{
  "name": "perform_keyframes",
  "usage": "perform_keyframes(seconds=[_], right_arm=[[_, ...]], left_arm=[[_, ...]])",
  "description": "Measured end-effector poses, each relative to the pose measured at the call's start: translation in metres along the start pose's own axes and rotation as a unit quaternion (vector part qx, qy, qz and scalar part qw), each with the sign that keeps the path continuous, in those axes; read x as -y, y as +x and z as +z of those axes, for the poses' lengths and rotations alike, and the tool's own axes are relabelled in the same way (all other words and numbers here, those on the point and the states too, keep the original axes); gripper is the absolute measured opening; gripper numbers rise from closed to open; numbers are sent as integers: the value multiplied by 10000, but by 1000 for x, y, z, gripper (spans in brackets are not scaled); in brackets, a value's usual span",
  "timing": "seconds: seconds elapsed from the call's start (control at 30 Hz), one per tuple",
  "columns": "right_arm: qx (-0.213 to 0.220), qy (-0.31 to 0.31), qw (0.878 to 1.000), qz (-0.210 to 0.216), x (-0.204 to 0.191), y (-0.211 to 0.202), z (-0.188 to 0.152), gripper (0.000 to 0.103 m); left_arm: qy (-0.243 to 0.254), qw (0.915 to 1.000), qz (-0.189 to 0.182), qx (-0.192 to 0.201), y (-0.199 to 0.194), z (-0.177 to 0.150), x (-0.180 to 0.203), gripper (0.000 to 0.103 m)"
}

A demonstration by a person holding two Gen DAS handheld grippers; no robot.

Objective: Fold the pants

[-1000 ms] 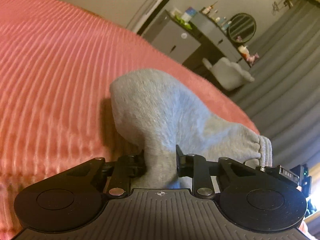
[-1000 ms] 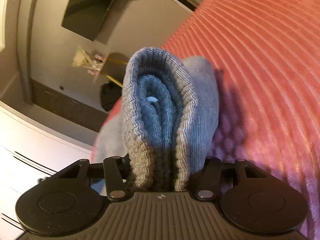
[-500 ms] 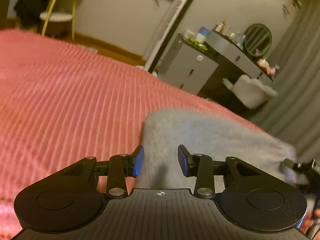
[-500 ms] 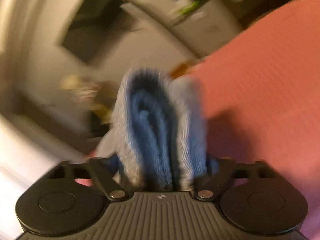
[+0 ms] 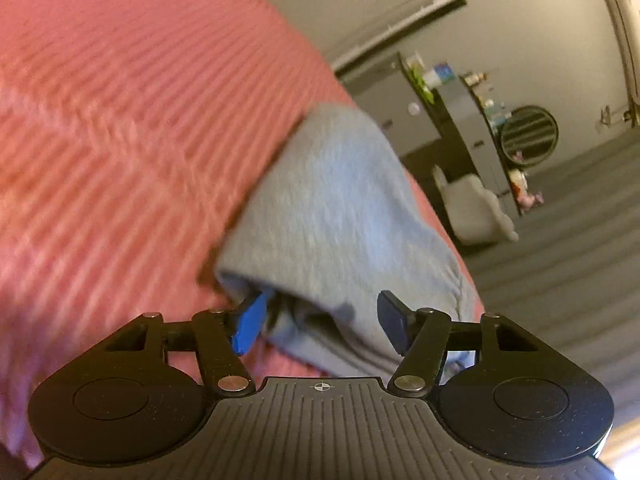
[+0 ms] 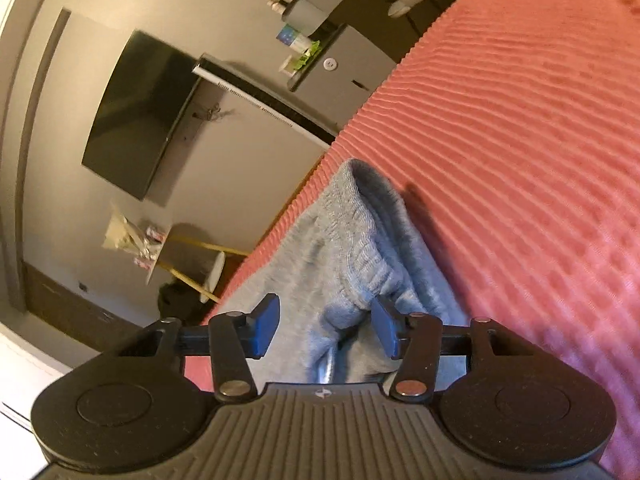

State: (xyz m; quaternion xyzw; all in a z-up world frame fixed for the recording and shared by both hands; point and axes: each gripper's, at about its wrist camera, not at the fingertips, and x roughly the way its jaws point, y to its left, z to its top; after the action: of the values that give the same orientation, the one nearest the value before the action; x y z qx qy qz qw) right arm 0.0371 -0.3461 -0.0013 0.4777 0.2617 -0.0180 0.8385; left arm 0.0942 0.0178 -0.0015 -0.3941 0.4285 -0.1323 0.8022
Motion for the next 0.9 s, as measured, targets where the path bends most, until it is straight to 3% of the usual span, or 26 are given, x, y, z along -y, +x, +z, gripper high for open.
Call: perform_keyframes(seconds=[0.1,0.2,0.27,0.3,0.33,0.37,0.43,0.47,0.7,0.8,0.9], right_arm=[[-112,256,9996,-62,6,9,-7,53],[-57,204,9998,-33,3,16,-8,55],[24,290,9996,9,3,24,-8,55],[80,358,9993,29,2,26,-8,50],[115,407,9991,-29,3,29,-8,43],[125,387,9990,-172,4,33,-8,22],[111,327,9990,-272,3,34,-9,22],[135,252,9993,-236,0,32,-9,22],[544,-159,9983,161,-8,-8,-26,20],[322,-310,9982,-394,-3,-2,-34,20],[245,-539,9971,-471,-4,0,-32,21]], left_arm=[[70,9999,60,-58,10,0,3,65],[-3,9998,58,191,19,5,4,65],[-79,9992,258,289,30,8,4,65],[-125,9987,364,342,36,10,2,62],[-210,9982,414,385,38,11,0,55],[-312,9979,346,455,39,11,-4,50],[-206,9973,244,656,30,11,-6,23],[-11,9969,202,754,24,10,-5,20],[507,9933,281,998,-5,-1,4,11],[542,9925,552,944,-8,-4,6,11],[826,9885,652,1087,-20,-7,13,13]])
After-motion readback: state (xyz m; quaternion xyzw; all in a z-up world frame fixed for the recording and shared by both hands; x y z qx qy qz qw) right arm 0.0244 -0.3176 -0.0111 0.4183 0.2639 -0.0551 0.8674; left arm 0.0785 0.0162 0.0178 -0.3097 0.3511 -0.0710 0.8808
